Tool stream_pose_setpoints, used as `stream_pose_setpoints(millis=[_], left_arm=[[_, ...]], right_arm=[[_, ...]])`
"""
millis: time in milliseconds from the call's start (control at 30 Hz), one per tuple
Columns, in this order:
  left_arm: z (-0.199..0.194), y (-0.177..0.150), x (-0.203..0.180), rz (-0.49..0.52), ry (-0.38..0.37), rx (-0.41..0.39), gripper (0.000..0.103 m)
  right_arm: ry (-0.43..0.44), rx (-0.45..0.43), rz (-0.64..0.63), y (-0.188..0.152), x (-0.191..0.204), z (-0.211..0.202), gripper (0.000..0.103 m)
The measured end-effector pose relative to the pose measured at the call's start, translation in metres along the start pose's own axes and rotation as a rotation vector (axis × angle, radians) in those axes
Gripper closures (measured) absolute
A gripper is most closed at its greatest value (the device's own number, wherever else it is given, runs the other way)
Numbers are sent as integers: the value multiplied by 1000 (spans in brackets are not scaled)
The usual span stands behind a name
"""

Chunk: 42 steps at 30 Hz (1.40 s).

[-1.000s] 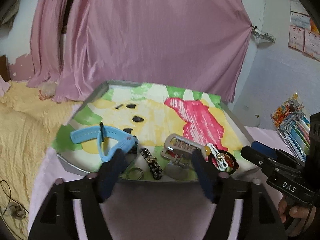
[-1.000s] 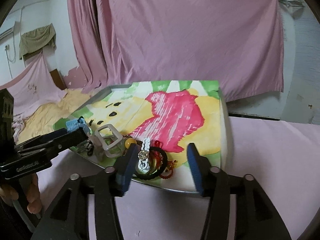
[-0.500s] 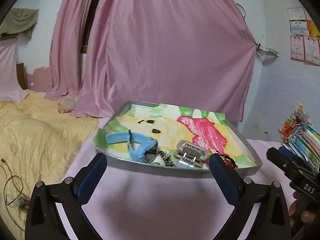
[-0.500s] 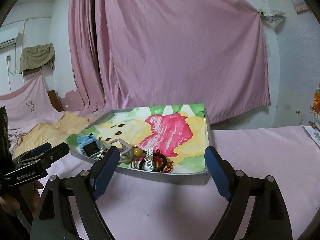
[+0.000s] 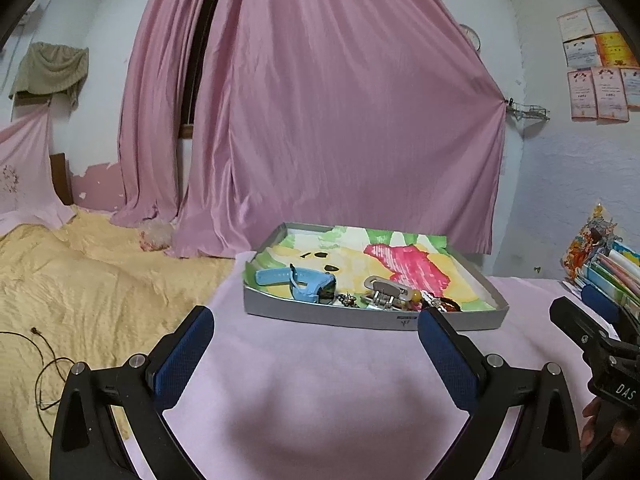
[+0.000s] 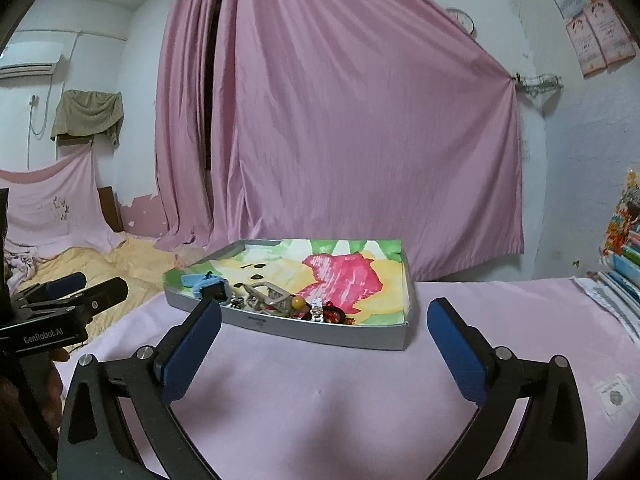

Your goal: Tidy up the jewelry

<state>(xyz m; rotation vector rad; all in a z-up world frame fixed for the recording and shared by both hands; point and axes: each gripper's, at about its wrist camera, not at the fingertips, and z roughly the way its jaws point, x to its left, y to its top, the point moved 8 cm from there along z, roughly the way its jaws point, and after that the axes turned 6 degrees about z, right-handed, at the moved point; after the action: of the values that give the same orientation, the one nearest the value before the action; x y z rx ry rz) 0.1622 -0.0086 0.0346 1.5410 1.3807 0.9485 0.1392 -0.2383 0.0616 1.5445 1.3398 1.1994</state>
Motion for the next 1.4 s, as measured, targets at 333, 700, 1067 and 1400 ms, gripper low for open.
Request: stream_pose_setpoints(millis=[333, 700, 1067, 1400], left_arm=[[-40, -22, 2, 29, 22, -54, 1], [-76, -48, 1, 23, 55, -90, 1], [-90, -63, -1, 31, 48, -73, 1], [-88, -64, 2, 21, 52, -66, 1]], right_arm=[[-12, -72, -3, -16, 4, -49, 2], [-43, -93, -12, -42, -1, -86, 2], [-32, -97, -14, -51, -2, -97, 2], [-31, -89, -17, -51, -2, -95, 2]])
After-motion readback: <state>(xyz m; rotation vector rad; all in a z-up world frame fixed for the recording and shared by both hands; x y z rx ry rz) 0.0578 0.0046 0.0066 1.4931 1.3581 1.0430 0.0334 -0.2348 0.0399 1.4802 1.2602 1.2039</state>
